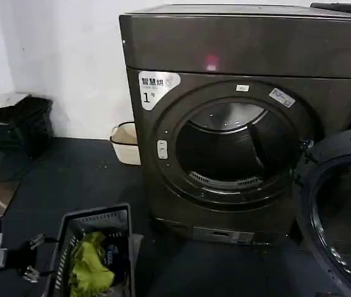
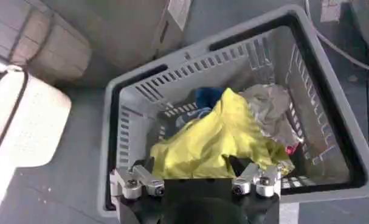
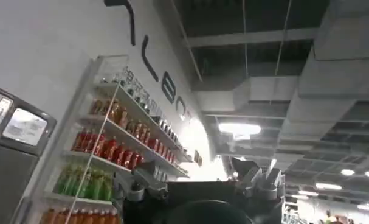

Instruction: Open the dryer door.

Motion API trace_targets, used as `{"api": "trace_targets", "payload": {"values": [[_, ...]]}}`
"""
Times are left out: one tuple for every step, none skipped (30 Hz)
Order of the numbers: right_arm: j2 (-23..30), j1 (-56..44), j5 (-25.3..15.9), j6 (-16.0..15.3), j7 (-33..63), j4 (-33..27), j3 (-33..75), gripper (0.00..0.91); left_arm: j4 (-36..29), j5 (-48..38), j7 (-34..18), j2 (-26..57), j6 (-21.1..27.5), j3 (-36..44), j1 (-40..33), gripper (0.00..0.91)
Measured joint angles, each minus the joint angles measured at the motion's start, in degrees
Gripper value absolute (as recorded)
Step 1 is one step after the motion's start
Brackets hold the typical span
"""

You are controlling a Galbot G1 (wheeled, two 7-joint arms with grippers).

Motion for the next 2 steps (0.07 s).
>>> {"api": "trace_targets", "payload": {"values": [[0.0, -0.06, -0.01, 0.01, -0.02, 0.0, 0.07, 0.907, -0.01, -0.03, 0.3, 0.14, 0.0, -0.13, -0.01, 0.907], [0.0, -0.09, -0.01, 0.02, -0.05, -0.04, 0.13, 0.907, -0.07, 0.01, 0.52, 0.26, -0.08, -0.21, 0.0, 0.907]]}}
